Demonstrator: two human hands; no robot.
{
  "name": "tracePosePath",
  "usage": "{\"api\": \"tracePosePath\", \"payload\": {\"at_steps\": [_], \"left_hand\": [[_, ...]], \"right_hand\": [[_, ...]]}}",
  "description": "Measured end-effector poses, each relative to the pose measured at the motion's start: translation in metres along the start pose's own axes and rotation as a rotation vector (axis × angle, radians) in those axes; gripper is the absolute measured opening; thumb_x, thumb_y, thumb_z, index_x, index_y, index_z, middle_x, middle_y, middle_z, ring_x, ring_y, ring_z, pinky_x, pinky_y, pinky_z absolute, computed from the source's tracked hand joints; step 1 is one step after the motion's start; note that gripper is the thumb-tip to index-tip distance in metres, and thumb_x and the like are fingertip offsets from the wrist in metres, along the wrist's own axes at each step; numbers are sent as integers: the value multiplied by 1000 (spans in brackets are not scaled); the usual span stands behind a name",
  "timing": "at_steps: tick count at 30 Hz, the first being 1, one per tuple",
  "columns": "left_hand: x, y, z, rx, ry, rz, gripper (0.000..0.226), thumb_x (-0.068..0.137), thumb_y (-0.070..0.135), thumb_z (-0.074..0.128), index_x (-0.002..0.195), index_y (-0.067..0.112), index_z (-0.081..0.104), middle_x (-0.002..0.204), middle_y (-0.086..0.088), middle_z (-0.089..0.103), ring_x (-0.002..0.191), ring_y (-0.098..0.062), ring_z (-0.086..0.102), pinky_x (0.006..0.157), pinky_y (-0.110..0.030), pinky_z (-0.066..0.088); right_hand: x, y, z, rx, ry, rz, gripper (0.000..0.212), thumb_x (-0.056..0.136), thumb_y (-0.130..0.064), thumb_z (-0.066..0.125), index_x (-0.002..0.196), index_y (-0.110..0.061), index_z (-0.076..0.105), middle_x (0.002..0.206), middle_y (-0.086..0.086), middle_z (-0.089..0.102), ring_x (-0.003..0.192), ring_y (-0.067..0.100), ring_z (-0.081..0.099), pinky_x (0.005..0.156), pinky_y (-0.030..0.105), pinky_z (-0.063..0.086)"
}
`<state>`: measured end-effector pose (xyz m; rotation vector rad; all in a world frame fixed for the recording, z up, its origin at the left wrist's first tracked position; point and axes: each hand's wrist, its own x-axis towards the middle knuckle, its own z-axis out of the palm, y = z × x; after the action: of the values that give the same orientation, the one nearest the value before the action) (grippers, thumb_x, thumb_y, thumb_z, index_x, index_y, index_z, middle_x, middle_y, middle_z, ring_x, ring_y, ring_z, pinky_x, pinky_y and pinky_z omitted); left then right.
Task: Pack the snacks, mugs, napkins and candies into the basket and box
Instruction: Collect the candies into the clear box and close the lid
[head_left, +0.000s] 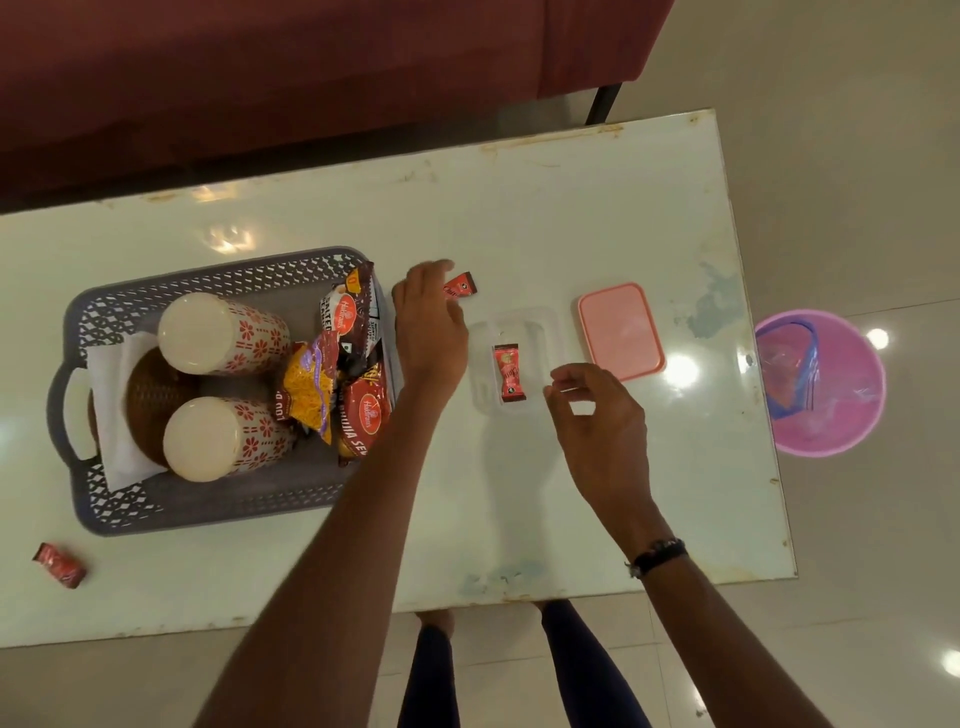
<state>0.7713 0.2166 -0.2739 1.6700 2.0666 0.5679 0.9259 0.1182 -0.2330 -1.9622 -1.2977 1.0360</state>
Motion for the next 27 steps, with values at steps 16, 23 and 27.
{"api": "tracePosePath", "payload": {"at_steps": [16,23,27], "left_hand": [[-76,29,-26,-425,-257,-196,37,87,14,63,122,12,54,115,0,63,98,-10,60,77,-10,48],[-92,13,-97,-568,-62,-193,15,91,13,56,105,16,63,96,7,68,89,3,61,73,-6,44],[-108,-22,-140,-636,20,-268,16,92,15,56,106,19,62,99,8,68,92,-1,62,74,-10,48]], "right_hand": [[5,-14,-7,-10,-13,-35,13,91,-11,57,100,-14,65,97,-1,68,82,6,63,62,8,49],[-7,-55,13,6,-113,-125,13,90,-11,58,96,-19,65,94,-5,68,78,2,63,64,10,48],[-29,-92,51,25,-209,-213,13,90,-10,57,95,-18,65,92,-6,67,83,2,61,62,4,44]]}}
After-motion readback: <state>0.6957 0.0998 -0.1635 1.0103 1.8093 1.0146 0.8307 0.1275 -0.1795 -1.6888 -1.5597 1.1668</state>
